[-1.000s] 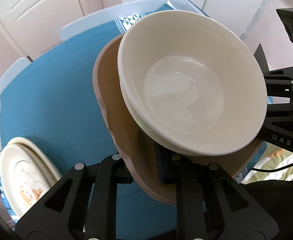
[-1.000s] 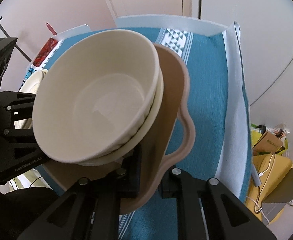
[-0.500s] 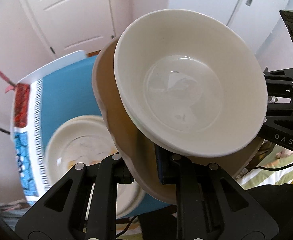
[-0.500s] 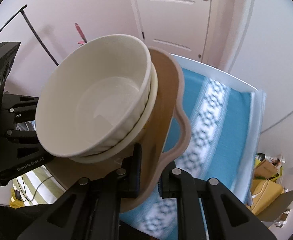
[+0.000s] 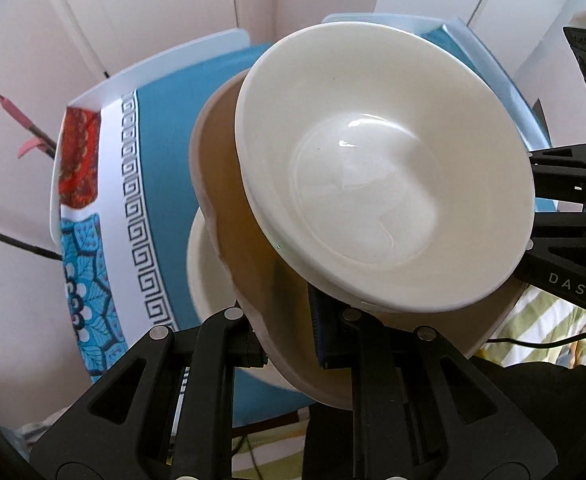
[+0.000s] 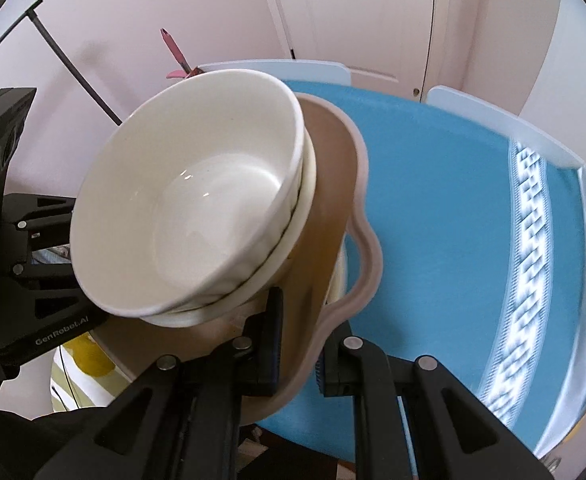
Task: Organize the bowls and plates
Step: 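Lift the basin holding the bowls and carry it over the plate stack, then lower the basin onto the duck-print plate and open both grippers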
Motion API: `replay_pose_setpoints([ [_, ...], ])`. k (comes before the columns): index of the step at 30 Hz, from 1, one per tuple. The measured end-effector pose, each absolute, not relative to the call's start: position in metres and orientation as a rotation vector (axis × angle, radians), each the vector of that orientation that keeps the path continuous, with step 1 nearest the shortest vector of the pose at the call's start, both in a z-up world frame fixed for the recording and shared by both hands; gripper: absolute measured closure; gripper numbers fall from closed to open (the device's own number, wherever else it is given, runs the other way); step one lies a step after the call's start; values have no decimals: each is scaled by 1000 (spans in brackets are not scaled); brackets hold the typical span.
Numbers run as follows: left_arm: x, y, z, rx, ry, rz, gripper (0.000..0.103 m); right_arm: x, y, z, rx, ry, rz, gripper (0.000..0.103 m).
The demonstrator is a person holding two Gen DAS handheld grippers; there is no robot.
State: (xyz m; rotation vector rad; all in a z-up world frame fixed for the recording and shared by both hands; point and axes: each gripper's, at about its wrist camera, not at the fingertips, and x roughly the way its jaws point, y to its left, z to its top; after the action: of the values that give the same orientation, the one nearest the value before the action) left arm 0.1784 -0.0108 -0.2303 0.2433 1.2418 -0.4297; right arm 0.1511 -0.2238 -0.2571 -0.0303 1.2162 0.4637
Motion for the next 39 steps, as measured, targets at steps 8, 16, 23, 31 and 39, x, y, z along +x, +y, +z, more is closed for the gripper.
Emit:
replay_pose_setpoints([
  [8, 172, 6, -252, 239, 1256, -451, 90, 141, -201, -275, -22, 1238, 430, 91],
  [16, 171, 3, -264, 223, 1262, -444, 90, 146, -203, -285, -37, 1232, 427, 91],
  [23, 172, 7, -266, 226, 1261, -441, 90, 143, -201, -288, -39, 1228, 430, 91],
  [31, 174, 6, -267, 240, 1290, -442, 90, 149, -201, -290, -42, 1262, 432, 90],
  [39, 181, 5, -267, 262, 1366, -482, 79, 156, -201, -290, -38, 1332, 438, 90],
])
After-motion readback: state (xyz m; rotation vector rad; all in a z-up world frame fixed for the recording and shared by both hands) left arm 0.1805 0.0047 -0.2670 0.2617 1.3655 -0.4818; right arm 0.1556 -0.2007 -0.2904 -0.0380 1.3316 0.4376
